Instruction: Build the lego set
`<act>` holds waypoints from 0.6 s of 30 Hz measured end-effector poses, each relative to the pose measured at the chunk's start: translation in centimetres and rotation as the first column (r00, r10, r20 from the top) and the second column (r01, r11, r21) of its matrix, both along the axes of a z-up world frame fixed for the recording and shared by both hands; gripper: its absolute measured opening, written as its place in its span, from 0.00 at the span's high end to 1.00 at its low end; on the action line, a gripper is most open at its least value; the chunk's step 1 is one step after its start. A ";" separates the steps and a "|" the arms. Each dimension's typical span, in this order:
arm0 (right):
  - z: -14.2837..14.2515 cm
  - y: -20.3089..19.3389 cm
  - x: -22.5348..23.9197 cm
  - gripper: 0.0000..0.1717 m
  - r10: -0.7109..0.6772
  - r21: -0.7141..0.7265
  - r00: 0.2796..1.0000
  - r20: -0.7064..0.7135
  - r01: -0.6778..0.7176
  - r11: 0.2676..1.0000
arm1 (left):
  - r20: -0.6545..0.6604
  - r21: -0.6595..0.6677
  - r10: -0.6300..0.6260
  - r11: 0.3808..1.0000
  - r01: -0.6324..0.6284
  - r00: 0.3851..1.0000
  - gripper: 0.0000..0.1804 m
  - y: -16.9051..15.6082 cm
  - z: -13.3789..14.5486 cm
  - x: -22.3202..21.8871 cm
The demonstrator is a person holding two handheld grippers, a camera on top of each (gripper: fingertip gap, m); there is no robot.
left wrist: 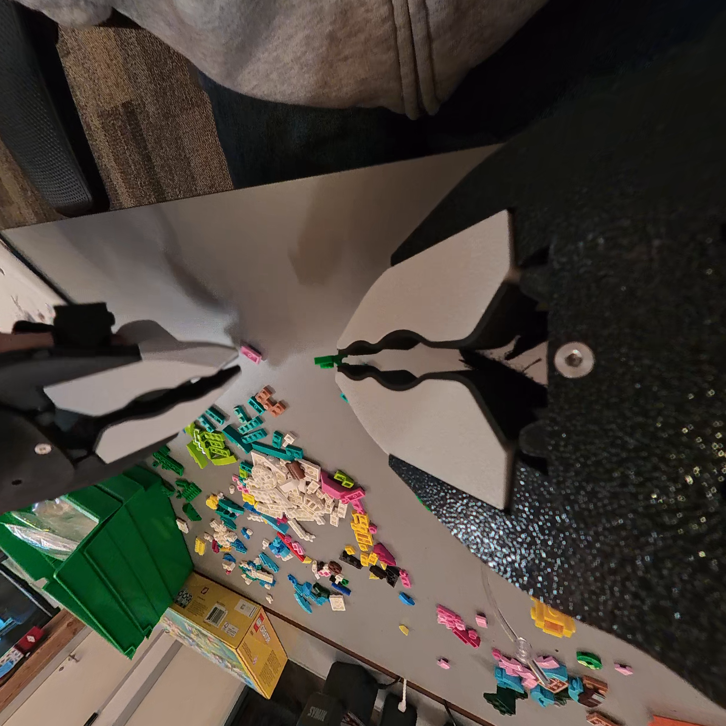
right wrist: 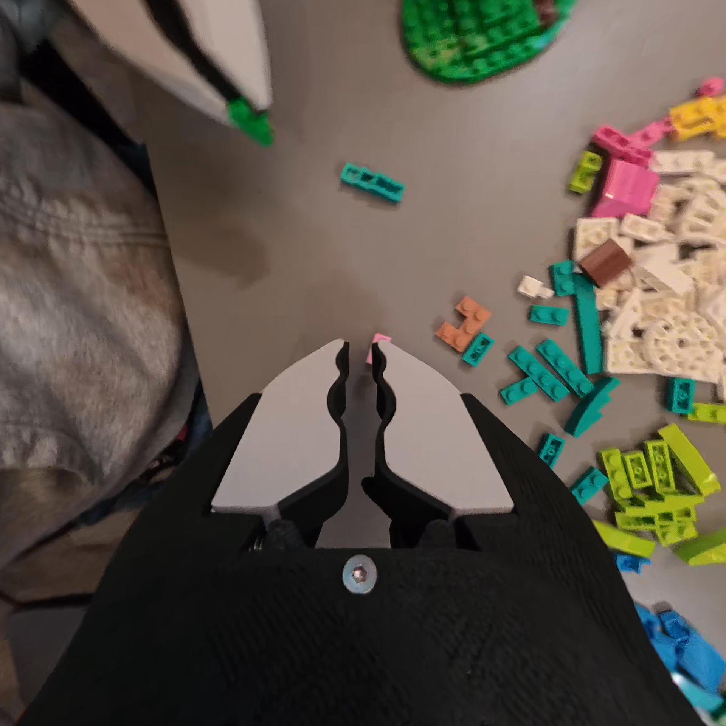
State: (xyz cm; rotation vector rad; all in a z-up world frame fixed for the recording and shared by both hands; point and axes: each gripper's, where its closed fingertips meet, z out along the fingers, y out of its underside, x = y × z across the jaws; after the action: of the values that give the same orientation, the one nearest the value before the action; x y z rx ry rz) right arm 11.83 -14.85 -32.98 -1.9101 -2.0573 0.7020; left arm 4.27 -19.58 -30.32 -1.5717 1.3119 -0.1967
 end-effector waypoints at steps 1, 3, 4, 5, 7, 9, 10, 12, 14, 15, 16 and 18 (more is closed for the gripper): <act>0.0 0.6 -0.1 0.95 -0.062 -0.030 0.998 0.004 0.062 0.998 | -0.002 0.000 -0.001 1.000 0.001 1.000 0.97 0.0 0.0 0.0; -0.5 1.2 0.3 0.94 -0.138 -0.103 0.989 0.053 0.143 0.984 | -0.006 0.001 -0.002 1.000 0.002 1.000 0.97 0.0 -0.1 0.0; -0.8 1.2 0.6 0.93 -0.153 -0.130 0.985 0.082 0.163 0.978 | -0.008 0.001 -0.003 1.000 0.003 1.000 0.97 -0.1 -0.1 0.0; -1.1 1.1 0.8 0.93 -0.157 -0.149 0.982 0.102 0.171 0.974 | -0.007 0.001 -0.003 1.000 0.003 1.000 0.97 0.0 -0.1 0.0; -1.4 0.7 0.7 0.94 -0.159 -0.178 0.980 0.115 0.178 0.968 | -0.004 -0.002 -0.002 1.000 0.002 1.000 0.97 0.0 -0.1 0.0; -1.4 0.6 0.6 0.94 -0.161 -0.179 0.979 0.123 0.181 0.967 | 0.000 -0.009 0.000 1.000 0.000 1.000 0.97 0.0 -0.1 -0.1; -1.4 0.6 0.6 0.95 -0.156 -0.168 0.980 0.124 0.176 0.970 | 0.000 -0.013 0.001 1.000 -0.001 1.000 0.97 0.1 -0.2 -0.1; -1.5 0.6 0.5 0.96 -0.130 -0.137 0.983 0.125 0.147 0.980 | -0.002 -0.020 0.006 1.000 -0.006 1.000 0.97 0.1 -0.3 -0.2; -1.5 0.3 0.3 0.96 -0.090 -0.095 0.989 0.117 0.101 0.990 | -0.004 -0.031 0.022 0.999 -0.022 1.000 0.97 0.2 -0.3 -0.3; -1.5 0.3 0.2 0.96 -0.061 -0.056 0.992 0.107 0.067 0.996 | -0.002 -0.045 0.030 0.999 -0.030 1.000 0.97 0.2 -0.4 -0.4; -1.4 0.2 0.0 0.97 -0.026 0.000 0.995 0.097 0.026 1.000 | 0.004 -0.065 0.040 0.997 -0.039 0.999 0.97 0.2 -0.4 -0.4; -1.4 0.1 -0.5 0.97 0.070 0.157 0.994 0.086 -0.082 0.984 | 0.027 -0.136 0.056 0.989 -0.052 0.998 0.97 0.2 -0.4 -0.4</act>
State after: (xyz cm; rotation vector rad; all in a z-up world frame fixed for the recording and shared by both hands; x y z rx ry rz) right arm 11.35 -14.75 -34.39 -1.8064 -2.1731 0.4670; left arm 3.88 -19.37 -30.75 -1.7099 1.2523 -0.2793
